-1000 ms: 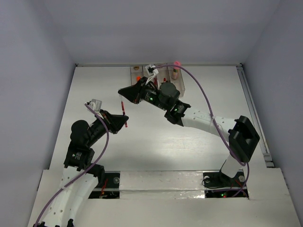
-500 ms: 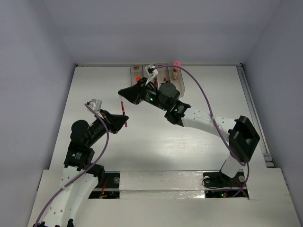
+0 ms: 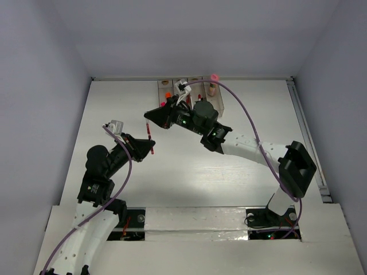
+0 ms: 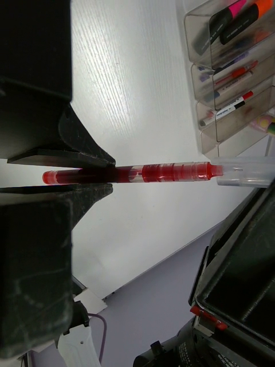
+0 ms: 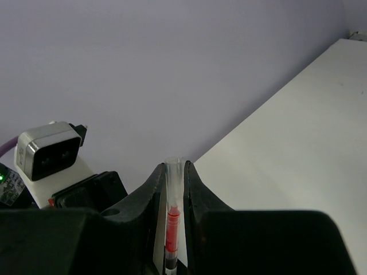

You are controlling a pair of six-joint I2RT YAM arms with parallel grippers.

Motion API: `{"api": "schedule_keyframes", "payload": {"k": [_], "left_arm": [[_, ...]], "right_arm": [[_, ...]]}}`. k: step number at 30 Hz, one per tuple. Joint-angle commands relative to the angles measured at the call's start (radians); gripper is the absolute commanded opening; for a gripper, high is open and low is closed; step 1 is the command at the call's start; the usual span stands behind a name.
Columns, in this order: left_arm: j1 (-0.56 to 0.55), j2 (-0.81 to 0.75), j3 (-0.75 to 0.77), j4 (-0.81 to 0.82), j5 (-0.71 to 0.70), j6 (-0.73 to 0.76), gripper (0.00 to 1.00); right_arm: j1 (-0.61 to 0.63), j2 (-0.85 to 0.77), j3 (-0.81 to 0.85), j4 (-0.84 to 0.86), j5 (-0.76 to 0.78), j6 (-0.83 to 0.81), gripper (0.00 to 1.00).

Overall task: Sort the stationery into containers
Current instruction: Close the pen cap on the pen.

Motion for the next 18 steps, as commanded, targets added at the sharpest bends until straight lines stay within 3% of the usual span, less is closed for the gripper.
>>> {"api": "schedule_keyframes", "payload": {"k": [1, 8, 18], "left_arm": [[-0.003, 0.000, 0.026, 0.029, -0.011, 0.013, 0.00], [-0.003, 0.028, 0.066, 0.019, -0.016, 0.040, 0.00], [-0.003, 0.025, 0.115, 0.013, -0.033, 0.062, 0.00]], "right_arm": [[0.019, -0.042, 0.009, -0.039, -0.058, -0.032, 0.00], [0.028, -0.045, 0.000, -0.186, -0.124, -0.060, 0.00], [0.028, -0.064, -0.049, -0.234, -0.164, -0.043, 0.00]]}}
